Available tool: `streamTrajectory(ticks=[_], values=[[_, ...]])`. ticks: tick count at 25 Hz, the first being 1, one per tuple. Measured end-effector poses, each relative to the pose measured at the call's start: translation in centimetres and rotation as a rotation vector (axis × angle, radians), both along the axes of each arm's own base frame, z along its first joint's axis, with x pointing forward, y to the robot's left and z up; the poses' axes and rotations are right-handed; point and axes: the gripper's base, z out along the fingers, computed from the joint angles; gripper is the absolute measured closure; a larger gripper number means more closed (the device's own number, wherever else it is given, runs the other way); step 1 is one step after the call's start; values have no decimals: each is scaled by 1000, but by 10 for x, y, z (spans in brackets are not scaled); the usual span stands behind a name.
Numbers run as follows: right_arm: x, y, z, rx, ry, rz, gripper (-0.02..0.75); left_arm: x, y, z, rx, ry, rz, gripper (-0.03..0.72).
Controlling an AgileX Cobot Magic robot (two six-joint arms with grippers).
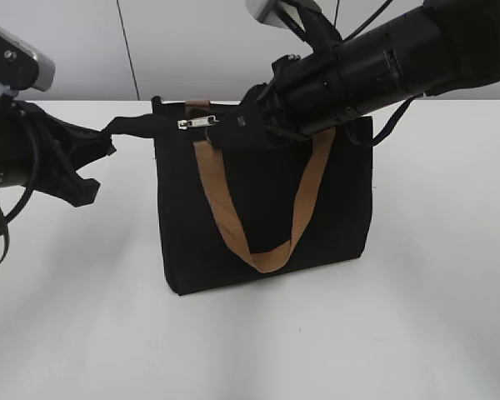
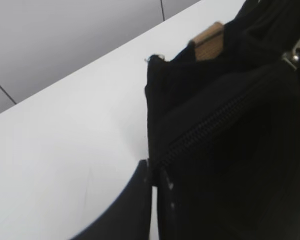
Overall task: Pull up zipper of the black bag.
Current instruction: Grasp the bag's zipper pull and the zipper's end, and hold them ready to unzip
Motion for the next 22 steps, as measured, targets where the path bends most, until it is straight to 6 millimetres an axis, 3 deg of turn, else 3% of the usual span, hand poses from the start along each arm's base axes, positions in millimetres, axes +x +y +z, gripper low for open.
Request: streamTrajectory(ticks=[11, 22], values=[[6, -8, -1, -30, -22, -38, 738, -1, 9, -8, 40, 99, 105, 698], [27, -72, 11, -47, -35, -187, 738, -1, 10, -9, 48, 109, 114, 698]])
